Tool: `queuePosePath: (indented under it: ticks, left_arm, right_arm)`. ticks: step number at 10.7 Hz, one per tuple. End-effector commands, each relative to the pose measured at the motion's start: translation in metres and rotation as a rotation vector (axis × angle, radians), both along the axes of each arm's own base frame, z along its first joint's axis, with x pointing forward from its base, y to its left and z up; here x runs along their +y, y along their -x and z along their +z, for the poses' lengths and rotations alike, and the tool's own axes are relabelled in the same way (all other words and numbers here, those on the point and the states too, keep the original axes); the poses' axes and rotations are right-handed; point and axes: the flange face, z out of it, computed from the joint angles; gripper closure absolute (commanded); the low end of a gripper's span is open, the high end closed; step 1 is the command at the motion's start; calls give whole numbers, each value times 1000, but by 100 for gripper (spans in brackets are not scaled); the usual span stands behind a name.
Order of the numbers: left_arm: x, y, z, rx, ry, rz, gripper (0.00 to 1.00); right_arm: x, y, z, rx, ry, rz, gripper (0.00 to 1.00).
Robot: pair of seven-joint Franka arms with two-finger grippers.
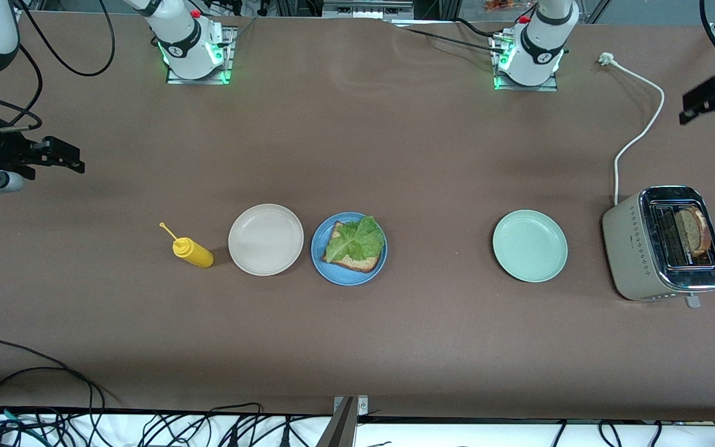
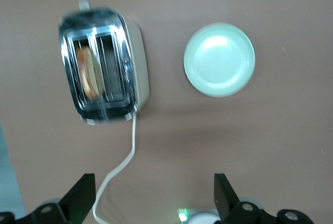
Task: Make sandwich in blue plate with both arms
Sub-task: 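Lower the left gripper into the toaster and grasp the bread slice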
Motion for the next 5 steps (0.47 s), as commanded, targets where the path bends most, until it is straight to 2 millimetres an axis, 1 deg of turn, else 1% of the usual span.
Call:
queuePosePath:
  ticks: [1, 2, 3, 4, 5]
  left_arm:
    - [67, -48, -47, -76, 30, -44, 0]
    - [89, -62, -63, -119, 25, -51, 0]
    - [114, -76, -89, -144, 37, -67, 0]
    - [146, -82, -112, -157, 43, -65, 0]
    - [157, -88, -130, -154, 52, -66, 0]
  right_arm:
    - [1, 1, -7, 6, 5, 11, 0]
    - [7, -2, -12, 12, 7, 20, 0]
    - [11, -5, -13, 13, 10, 15, 0]
    - [13, -9, -7, 0, 13, 14, 0]
    - [15, -15, -1, -15, 15, 16, 0]
